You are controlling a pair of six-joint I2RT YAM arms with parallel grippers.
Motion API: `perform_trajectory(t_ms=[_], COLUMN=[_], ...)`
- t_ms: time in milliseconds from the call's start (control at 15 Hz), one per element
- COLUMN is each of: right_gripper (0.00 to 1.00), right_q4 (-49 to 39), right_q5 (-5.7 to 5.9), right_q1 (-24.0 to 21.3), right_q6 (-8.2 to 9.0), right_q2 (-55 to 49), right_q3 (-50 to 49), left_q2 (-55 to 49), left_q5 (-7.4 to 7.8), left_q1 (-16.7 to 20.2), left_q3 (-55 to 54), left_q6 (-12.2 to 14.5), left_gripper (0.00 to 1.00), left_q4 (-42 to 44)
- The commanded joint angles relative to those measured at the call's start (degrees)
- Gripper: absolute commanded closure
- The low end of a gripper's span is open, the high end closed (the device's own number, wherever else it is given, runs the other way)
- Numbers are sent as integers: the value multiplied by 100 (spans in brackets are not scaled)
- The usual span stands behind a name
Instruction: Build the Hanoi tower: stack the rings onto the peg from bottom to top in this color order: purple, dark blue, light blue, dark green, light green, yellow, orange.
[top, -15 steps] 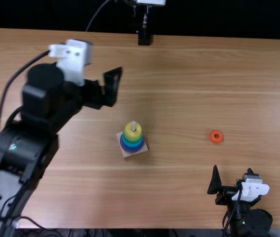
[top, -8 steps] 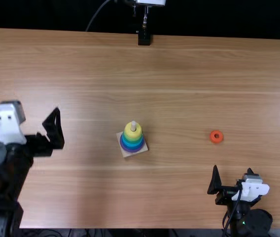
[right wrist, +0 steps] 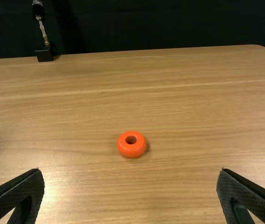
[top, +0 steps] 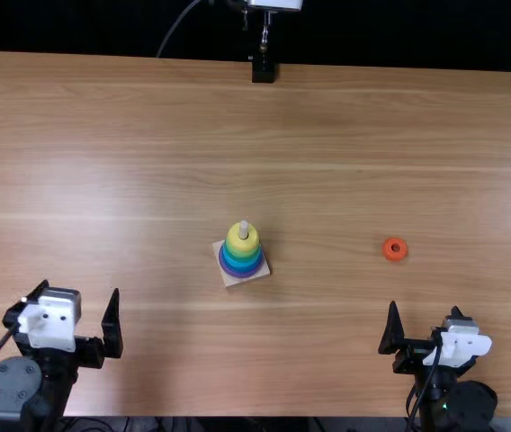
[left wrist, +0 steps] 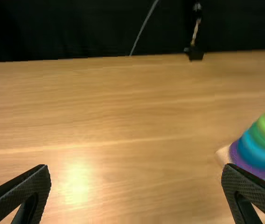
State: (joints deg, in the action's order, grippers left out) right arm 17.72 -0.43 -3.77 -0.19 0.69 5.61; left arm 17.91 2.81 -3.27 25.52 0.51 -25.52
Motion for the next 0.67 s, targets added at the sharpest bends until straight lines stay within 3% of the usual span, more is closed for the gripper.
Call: perform_trajectory(t_ms=[0, 200, 600], right_gripper=[0, 0, 0], right_q4=[175, 175, 175], right_q5=[-31, -31, -31], right_q1=[-10, -10, -18], right_q6=[-34, -24, -34], right_q2=[-69, -69, -69], right_q3=[-455, -455, -455], left_q2=[-482, -1132, -1774], left_q5=[14, -49, -59], left_q1=[46, 72, 89], left_q3=[-442, -1365, -2227], left_q6=[371, 360, 349], left_gripper=[0, 0, 0], left_q4=[137, 348, 305])
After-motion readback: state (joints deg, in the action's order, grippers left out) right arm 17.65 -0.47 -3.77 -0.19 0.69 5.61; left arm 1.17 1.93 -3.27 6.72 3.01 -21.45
